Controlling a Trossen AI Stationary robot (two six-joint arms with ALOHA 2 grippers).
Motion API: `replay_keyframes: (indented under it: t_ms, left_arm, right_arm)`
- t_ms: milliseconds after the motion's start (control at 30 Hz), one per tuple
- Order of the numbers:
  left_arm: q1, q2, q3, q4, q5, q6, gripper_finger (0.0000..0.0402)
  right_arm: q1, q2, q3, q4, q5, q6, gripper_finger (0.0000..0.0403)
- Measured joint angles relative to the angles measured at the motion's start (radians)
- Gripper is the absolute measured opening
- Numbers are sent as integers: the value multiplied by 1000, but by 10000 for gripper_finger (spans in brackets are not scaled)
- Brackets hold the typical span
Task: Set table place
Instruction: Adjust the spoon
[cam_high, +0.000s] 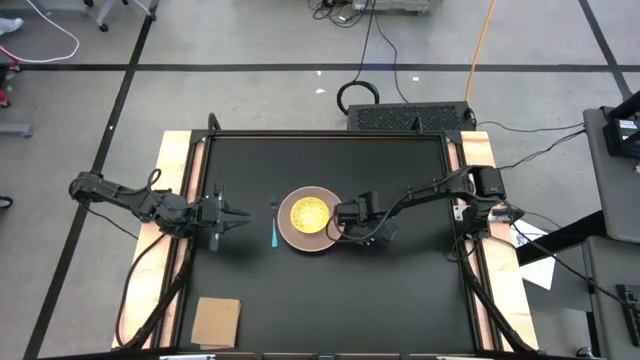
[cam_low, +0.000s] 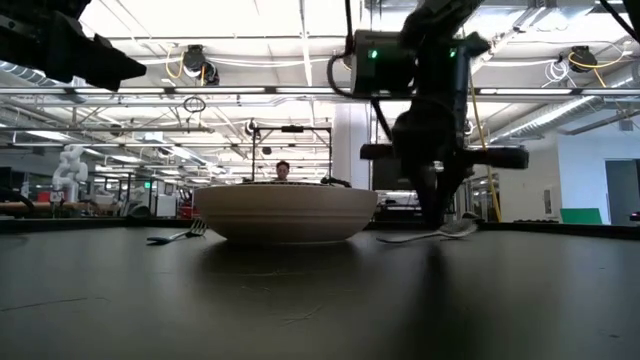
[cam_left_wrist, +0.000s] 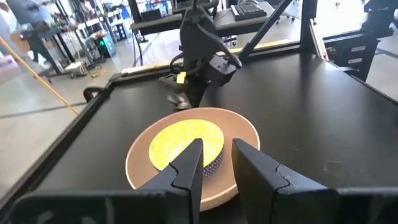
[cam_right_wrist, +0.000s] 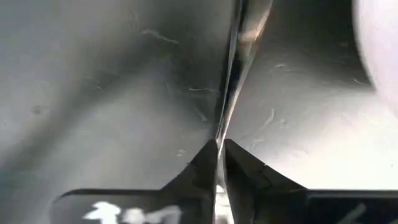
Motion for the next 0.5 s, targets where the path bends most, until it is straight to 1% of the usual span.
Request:
replay_keyframes:
  t_ms: [267, 367, 500]
  left_arm:
    - [0, 0, 0, 25, 0, 80, 90]
    - [0, 0, 0, 34, -1, 97, 90]
    - [0, 0, 0, 54, -1, 114, 90]
  right_arm:
    - [18, -97, 0, -14, 17, 290, 61]
    - [8, -135, 0, -17, 23, 380, 68]
    - [-24, -169, 0, -17, 23, 505, 64]
